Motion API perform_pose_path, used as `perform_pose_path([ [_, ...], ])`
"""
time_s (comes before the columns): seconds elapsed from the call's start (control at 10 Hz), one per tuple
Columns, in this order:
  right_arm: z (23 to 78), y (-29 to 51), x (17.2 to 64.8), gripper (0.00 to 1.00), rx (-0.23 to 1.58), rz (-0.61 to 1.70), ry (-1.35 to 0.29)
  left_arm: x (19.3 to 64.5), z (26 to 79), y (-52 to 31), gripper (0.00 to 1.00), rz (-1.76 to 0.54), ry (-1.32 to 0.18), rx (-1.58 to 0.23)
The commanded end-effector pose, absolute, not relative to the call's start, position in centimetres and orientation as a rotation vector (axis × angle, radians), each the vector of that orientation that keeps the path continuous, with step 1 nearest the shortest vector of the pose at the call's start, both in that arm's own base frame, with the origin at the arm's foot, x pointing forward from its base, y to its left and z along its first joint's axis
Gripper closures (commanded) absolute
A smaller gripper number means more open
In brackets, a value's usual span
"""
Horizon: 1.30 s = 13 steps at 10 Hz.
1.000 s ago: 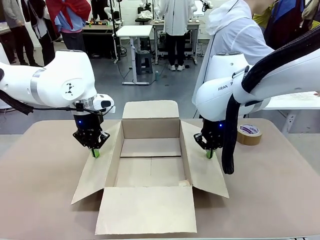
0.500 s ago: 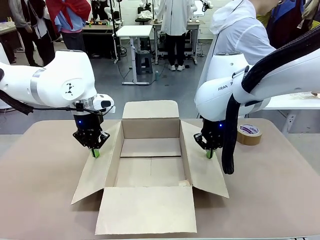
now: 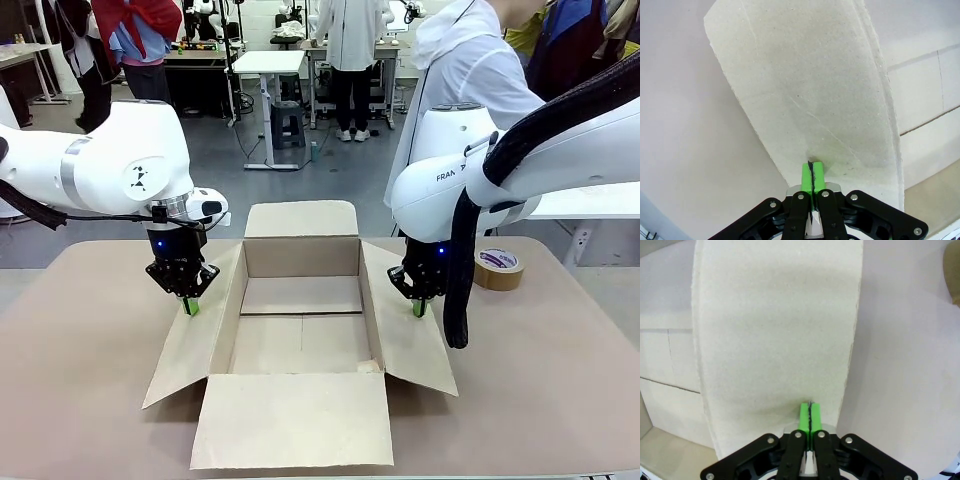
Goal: Wrap the clocks to prevent damage.
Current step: Once the human has placed the objects inside and stepped back, release both hands from the side flaps of the Package Box.
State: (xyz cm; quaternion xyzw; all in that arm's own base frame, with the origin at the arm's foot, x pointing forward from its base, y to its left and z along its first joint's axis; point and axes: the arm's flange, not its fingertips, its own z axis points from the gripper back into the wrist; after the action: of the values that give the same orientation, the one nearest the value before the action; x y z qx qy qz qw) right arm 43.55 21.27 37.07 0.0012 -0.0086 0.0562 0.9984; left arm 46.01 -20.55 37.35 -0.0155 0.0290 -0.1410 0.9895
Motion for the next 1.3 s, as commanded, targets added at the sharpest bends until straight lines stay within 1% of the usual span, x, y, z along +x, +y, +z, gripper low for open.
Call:
perform_pose_path([
  [0.0,37.03,21.32,43.48,0.99,-0.005,0.119,-0.016,45.9,37.29,-20.51,1.0,-0.293,0.065,-0.028],
  [1.2,37.03,21.32,43.48,0.99,-0.005,0.119,-0.016,45.9,37.29,-20.51,1.0,-0.293,0.065,-0.028],
])
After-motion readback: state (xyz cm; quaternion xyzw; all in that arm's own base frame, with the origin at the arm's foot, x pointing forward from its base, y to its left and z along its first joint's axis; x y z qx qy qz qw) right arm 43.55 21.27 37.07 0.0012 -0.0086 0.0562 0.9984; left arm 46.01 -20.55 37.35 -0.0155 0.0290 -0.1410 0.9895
